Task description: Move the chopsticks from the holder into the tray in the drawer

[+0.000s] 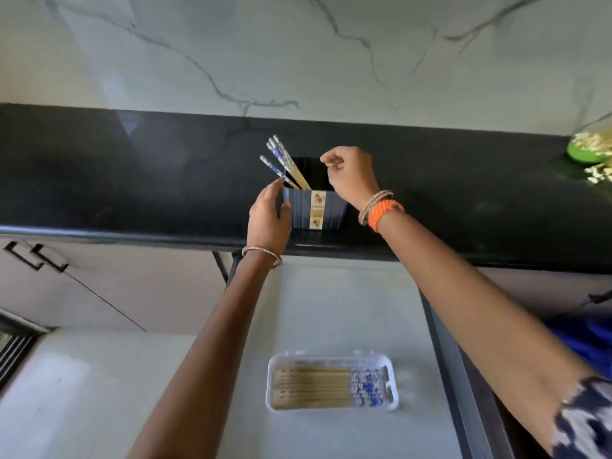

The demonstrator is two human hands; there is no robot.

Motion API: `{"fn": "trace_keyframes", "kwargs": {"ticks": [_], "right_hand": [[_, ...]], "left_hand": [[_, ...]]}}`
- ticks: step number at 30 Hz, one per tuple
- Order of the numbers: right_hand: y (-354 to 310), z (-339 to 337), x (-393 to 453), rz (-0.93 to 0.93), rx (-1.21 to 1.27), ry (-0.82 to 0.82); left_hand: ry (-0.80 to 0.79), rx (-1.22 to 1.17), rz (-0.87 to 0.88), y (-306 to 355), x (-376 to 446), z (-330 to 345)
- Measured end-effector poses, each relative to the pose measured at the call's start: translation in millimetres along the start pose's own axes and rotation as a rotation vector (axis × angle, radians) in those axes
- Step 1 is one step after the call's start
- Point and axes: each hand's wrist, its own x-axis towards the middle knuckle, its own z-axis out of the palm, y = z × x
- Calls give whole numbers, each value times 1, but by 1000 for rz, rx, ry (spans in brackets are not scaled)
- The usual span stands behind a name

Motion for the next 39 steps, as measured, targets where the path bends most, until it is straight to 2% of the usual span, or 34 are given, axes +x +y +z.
{"fn": "trace_keyframes", "kwargs": {"ticks": [3,7,11,15,22,27,30,32,35,39], "right_hand": [[14,36,48,174,-78,-176],[31,74,75,302,-235,-482],[38,83,87,284,-165,-540],[44,84,86,270,-101,-440],[38,76,80,300,80,-153],[5,42,70,246,276,155],[-20,3,63,240,528,413],[-28,-23,49,291,837,539],[-20,-45,2,462,1255,597],[24,-21,-113,843,1365,529]], "left_hand": [[-10,117,66,-14,16,14],[-44,178,61,-38,15,30],[-27,171,27,-46,13,29],[-54,174,13,-45,14,30],[-64,157,-23,-37,15,23],[-45,112,-61,-19,10,6],[-23,78,-42,-4,3,-5],[-18,40,-56,1,-8,-9],[-37,-45,-117,-6,-43,-7],[-117,-28,-295,-47,-118,1]]}}
